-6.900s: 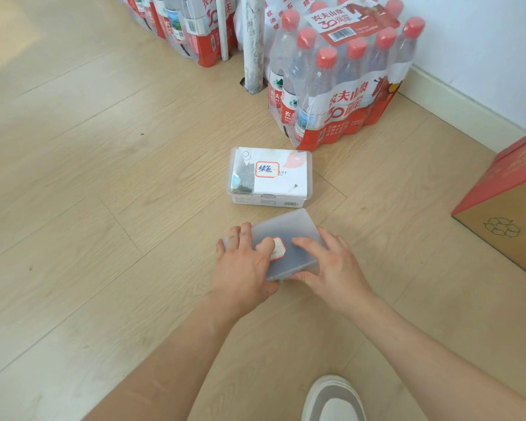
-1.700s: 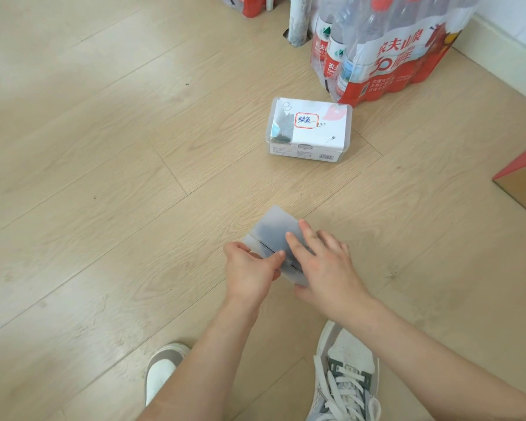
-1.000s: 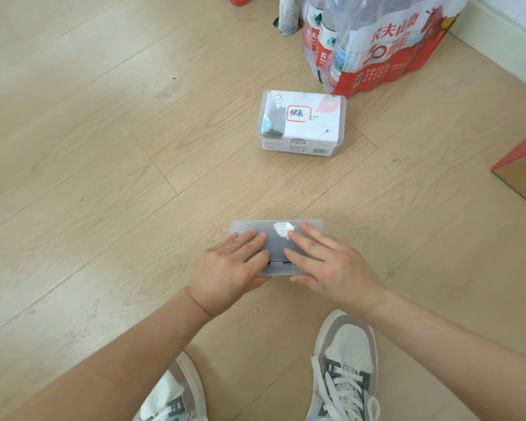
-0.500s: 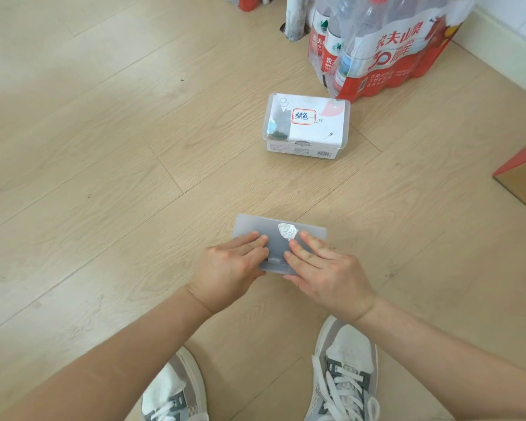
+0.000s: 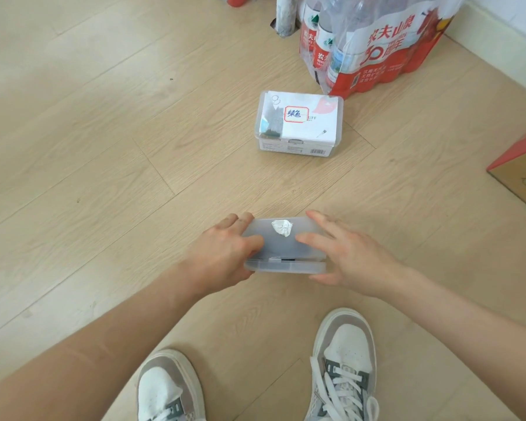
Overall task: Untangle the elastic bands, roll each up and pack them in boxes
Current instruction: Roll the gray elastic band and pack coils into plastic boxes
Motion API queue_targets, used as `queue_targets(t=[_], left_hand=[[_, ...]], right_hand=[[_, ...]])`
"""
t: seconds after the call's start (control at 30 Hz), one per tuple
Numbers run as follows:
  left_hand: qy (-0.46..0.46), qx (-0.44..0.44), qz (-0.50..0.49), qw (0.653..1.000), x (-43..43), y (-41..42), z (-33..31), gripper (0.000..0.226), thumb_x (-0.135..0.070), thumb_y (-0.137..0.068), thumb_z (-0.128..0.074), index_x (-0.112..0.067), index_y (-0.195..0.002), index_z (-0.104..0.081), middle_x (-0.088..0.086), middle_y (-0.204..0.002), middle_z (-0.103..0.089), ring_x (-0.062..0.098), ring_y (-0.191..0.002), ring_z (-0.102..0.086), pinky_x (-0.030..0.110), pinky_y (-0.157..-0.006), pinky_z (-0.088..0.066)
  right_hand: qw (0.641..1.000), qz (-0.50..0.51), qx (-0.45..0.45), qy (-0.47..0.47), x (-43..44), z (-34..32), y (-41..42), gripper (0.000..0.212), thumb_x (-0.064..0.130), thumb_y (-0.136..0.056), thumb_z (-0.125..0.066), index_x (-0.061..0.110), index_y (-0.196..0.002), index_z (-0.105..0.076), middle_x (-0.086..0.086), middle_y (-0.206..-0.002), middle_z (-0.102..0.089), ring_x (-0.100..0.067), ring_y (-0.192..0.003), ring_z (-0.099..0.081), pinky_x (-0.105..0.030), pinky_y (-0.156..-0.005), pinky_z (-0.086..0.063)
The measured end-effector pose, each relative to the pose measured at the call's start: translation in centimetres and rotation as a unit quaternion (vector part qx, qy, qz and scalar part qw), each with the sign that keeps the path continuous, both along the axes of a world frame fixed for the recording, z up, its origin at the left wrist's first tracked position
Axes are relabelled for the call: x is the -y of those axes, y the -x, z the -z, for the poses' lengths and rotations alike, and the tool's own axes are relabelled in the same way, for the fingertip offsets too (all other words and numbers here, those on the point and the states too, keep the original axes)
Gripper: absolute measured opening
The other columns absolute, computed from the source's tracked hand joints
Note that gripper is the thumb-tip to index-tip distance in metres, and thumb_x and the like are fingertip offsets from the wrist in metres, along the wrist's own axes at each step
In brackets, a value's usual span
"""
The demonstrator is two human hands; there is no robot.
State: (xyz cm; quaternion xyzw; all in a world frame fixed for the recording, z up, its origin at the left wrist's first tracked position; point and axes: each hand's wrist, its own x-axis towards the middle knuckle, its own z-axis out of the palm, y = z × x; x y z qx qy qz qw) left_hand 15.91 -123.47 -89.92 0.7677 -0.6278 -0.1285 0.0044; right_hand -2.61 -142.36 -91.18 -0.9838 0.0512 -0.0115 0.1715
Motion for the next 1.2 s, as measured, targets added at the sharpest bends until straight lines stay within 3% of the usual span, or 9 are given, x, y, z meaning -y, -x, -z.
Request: queue_targets(t=[0.17,0.27,0.33,0.4,0.67,0.8,0.97,1.07,1.2], left_hand=[[0.004,-0.001,-0.003,1.000,0.0,0.2,-0.2,0.032,-0.032,-0.063,-0.076,-0.019,-0.073,-0.049,0.016,-0.112,-0.059,0.031,-0.082,-0.055,0.035,-0.052,-0.048],[-0.004,0.037,-0.016,0.999,-0.2,0.8,-0.3,0.048,-0.038,-0.056,-0.081,-0.016,-0.082,-0.048,0.021,-0.122,-0.056,0.039,-0.106,-0.056,0.050,-0.075,-0.054],[-0.011,0.056,0.008,0.998,-0.3,1.7,-0.1,0.054,-0.042,-0.057,-0.081,-0.015,-0.086,-0.045,0.021,-0.131,-0.050,0.039,-0.123,-0.046,0.061,-0.090,-0.045],[0.005,0.050,0.030,0.998,0.0,2.1,-0.1,0.054,-0.046,-0.062,-0.080,-0.017,-0.086,-0.041,0.020,-0.136,-0.048,0.039,-0.127,-0.044,0.061,-0.095,-0.042],[0.036,0.018,0.065,0.997,1.1,1.1,-1.0,0.049,-0.037,-0.053,-0.090,-0.012,-0.080,-0.057,0.021,-0.117,-0.065,0.037,-0.106,-0.064,0.046,-0.081,-0.057],[0.052,0.023,0.057,0.997,0.5,1.3,-0.9,0.047,-0.037,-0.051,-0.091,-0.010,-0.078,-0.064,0.016,-0.111,-0.069,0.031,-0.100,-0.068,0.038,-0.074,-0.057],[0.086,0.018,0.040,0.995,0.2,2.1,-0.3,0.049,-0.037,-0.048,-0.093,-0.008,-0.077,-0.065,0.012,-0.107,-0.071,0.025,-0.097,-0.069,0.033,-0.069,-0.058],[0.106,0.023,0.027,0.994,0.3,2.3,-0.2,0.048,-0.038,-0.050,-0.092,-0.008,-0.077,-0.066,0.010,-0.104,-0.072,0.023,-0.096,-0.070,0.031,-0.067,-0.058],[0.109,-0.023,0.001,0.994,0.1,2.1,-0.3,0.049,-0.032,-0.047,-0.093,-0.011,-0.080,-0.062,0.006,-0.107,-0.072,0.022,-0.099,-0.069,0.030,-0.064,-0.058]], right_hand=[[0.996,-0.017,0.037,-0.082,0.2,0.7,-0.2,0.063,0.025,-0.058,-0.092,0.013,-0.115,-0.067,-0.031,-0.129,-0.054,-0.042,-0.103,-0.064,-0.043,-0.080,-0.054],[0.995,-0.020,0.039,-0.090,0.5,0.7,-0.1,0.062,0.027,-0.060,-0.090,0.014,-0.116,-0.067,-0.029,-0.129,-0.053,-0.039,-0.098,-0.064,-0.038,-0.079,-0.054],[0.995,-0.020,0.039,-0.093,0.4,0.8,0.1,0.062,0.028,-0.062,-0.090,0.014,-0.118,-0.066,-0.028,-0.130,-0.052,-0.038,-0.099,-0.063,-0.037,-0.079,-0.053],[0.995,-0.012,0.040,-0.094,0.1,1.0,0.1,0.063,0.030,-0.062,-0.089,0.014,-0.118,-0.066,-0.029,-0.129,-0.052,-0.039,-0.102,-0.062,-0.038,-0.082,-0.052],[0.997,0.027,0.035,-0.068,-1.6,1.5,0.5,0.062,0.027,-0.063,-0.088,0.010,-0.118,-0.067,-0.034,-0.125,-0.053,-0.045,-0.105,-0.062,-0.048,-0.079,-0.057],[0.998,0.039,0.008,-0.041,-2.3,0.3,0.2,0.062,0.033,-0.058,-0.090,0.013,-0.113,-0.069,-0.030,-0.121,-0.057,-0.043,-0.101,-0.063,-0.045,-0.070,-0.059],[0.997,0.057,-0.044,-0.007,-3.7,-1.1,-2.4,0.069,0.052,-0.058,-0.080,0.019,-0.107,-0.046,-0.021,-0.107,-0.056,-0.038,-0.089,-0.059,-0.042,-0.072,-0.055],[0.998,0.048,-0.046,0.011,-3.8,-0.9,-3.0,0.052,0.050,-0.062,-0.078,0.017,-0.095,-0.055,-0.025,-0.110,-0.059,-0.040,-0.090,-0.061,-0.044,-0.079,-0.053],[0.998,0.049,-0.046,-0.007,-4.2,-0.5,-2.9,0.036,0.049,-0.071,-0.063,0.023,-0.093,-0.051,-0.025,-0.110,-0.057,-0.038,-0.089,-0.058,-0.044,-0.082,-0.050]])
